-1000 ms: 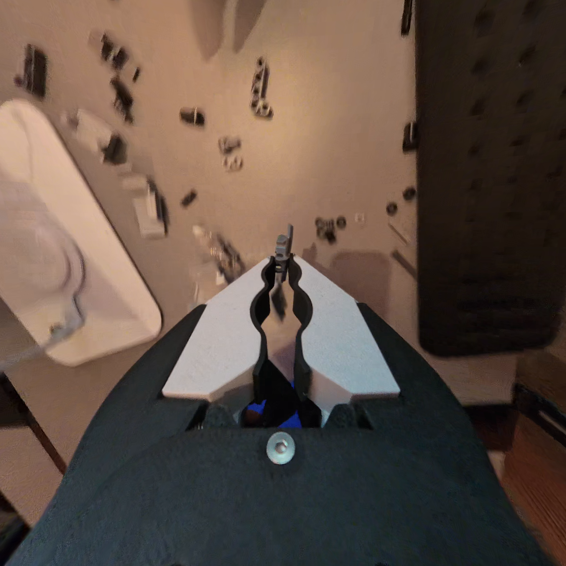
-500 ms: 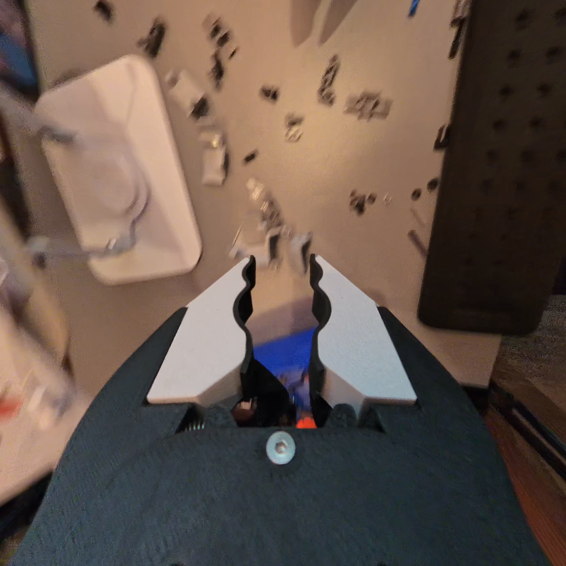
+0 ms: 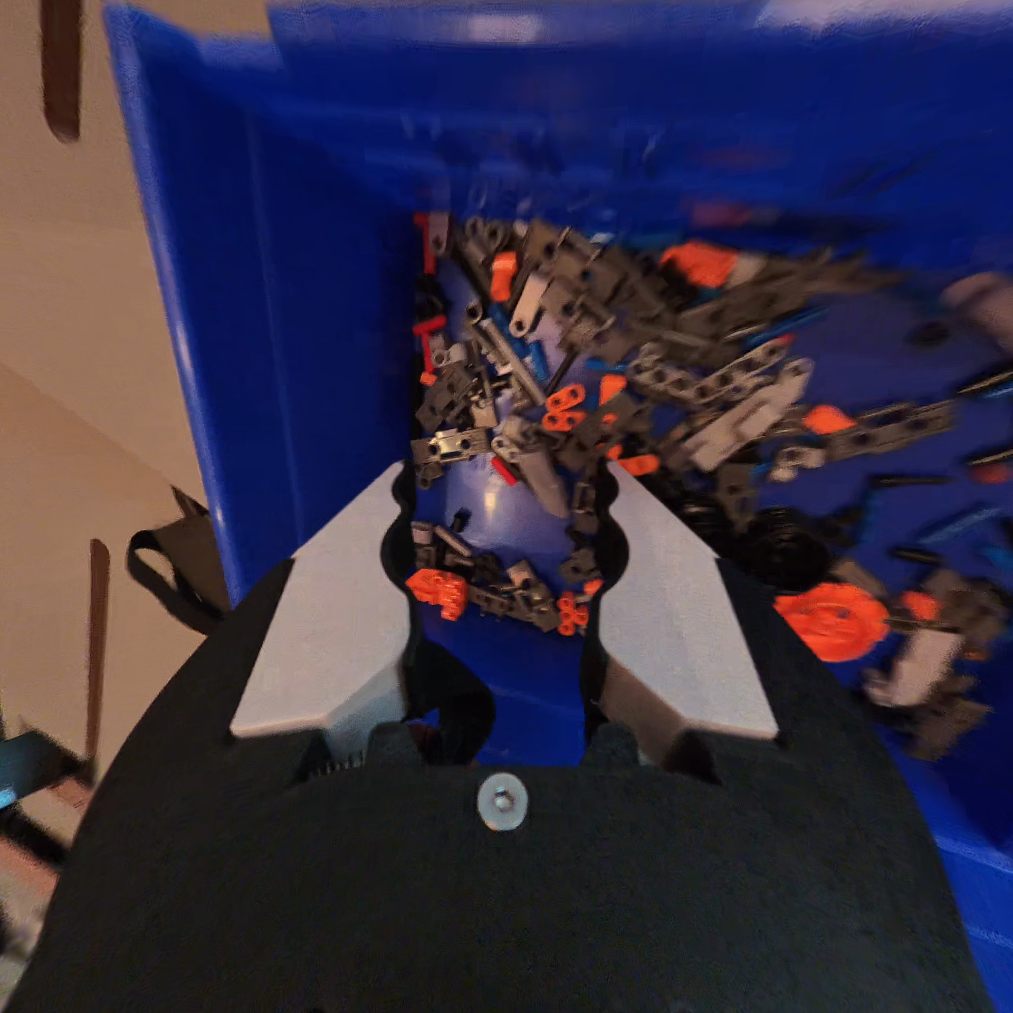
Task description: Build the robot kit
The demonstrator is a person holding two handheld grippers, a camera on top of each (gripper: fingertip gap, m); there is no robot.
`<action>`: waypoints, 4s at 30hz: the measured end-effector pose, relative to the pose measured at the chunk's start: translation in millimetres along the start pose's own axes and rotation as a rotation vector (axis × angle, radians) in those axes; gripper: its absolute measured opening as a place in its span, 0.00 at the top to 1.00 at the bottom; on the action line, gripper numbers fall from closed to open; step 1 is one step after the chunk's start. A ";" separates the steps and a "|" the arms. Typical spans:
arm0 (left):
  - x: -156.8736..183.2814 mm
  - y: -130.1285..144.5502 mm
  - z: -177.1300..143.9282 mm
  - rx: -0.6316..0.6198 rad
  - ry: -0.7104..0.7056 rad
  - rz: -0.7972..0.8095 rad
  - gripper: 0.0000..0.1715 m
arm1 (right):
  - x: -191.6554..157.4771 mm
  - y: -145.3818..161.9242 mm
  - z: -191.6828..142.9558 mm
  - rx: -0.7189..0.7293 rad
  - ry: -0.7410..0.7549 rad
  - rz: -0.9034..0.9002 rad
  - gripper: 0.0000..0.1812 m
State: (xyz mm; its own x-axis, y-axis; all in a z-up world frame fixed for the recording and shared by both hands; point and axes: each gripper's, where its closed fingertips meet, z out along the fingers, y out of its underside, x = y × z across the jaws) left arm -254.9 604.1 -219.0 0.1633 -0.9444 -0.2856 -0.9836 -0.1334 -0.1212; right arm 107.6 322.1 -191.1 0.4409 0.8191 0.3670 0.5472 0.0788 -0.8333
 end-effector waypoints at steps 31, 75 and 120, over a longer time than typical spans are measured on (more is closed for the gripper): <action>-32.0 1.7 32.1 -0.063 -0.105 0.417 0.91 | 0.1 14.4 1.2 -0.032 -0.024 0.011 0.89; -27.9 0.9 38.4 -0.038 -0.116 0.286 0.93 | -2.2 10.0 -4.0 -0.019 -0.030 -0.012 0.89; 73.8 -56.9 -113.9 0.165 -0.045 0.274 0.84 | -1.8 14.4 -7.0 -0.048 -0.015 -0.038 0.89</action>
State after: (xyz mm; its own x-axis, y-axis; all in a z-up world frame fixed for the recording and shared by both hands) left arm -195.5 507.7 -124.9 -0.0992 -0.9237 -0.3700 -0.9663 0.1782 -0.1857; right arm 119.7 317.8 -200.9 0.4085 0.8245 0.3915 0.5968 0.0833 -0.7981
